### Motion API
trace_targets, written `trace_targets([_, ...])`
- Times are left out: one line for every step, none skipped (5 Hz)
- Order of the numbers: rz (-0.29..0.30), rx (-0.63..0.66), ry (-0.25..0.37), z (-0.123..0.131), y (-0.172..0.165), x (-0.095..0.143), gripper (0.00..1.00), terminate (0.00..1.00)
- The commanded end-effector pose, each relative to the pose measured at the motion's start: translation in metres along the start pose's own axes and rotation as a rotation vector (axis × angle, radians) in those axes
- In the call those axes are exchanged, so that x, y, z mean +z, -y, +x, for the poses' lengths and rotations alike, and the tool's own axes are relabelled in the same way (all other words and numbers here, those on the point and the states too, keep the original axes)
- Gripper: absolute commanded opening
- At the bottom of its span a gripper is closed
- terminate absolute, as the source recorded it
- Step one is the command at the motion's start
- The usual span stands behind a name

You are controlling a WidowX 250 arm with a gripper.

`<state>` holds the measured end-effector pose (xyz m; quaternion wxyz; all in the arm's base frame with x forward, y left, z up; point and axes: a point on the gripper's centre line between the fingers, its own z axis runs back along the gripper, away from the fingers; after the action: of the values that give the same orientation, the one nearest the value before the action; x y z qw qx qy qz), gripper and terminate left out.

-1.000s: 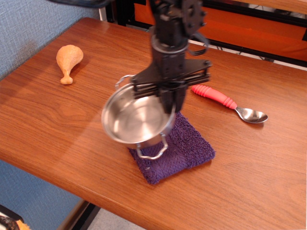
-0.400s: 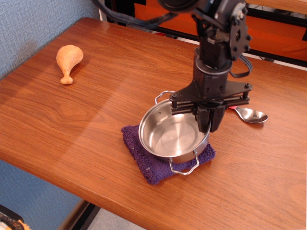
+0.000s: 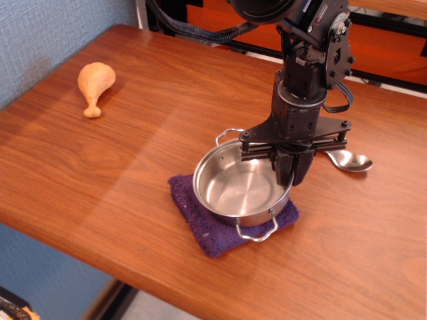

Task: Take the silver vessel and place it on the purple cloth.

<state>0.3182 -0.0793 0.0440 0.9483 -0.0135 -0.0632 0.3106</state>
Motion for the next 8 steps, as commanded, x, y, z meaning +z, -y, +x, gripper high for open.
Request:
trace_targets([-0.026,-0.006,0.048,0.001,-0.012,0.027,1.00,0.00])
trace_targets([-0.063,-0.008,0.051,0.004,-0.017,0.035,1.00,0.00])
trace_targets([-0.123,-0.054,0.055,0.003,-0.020,0.048,1.00,0.00])
trace_targets([-0.121,-0.116,0.084,0.007,-0.033,0.061,1.00,0.00])
trace_targets([-0.031,-0.271,0.101,0.027,-0.053,0.062,1.00,0.00])
trace_targets([0.010,-0.441,0.045,0.050,-0.078,0.063,1.00,0.00])
trace_targets([0.040,-0.528,0.027,0.061,-0.103,0.062,1.00,0.00])
trace_targets([0.033,-0.550,-0.008,0.062,-0.136,0.062,1.00,0.00])
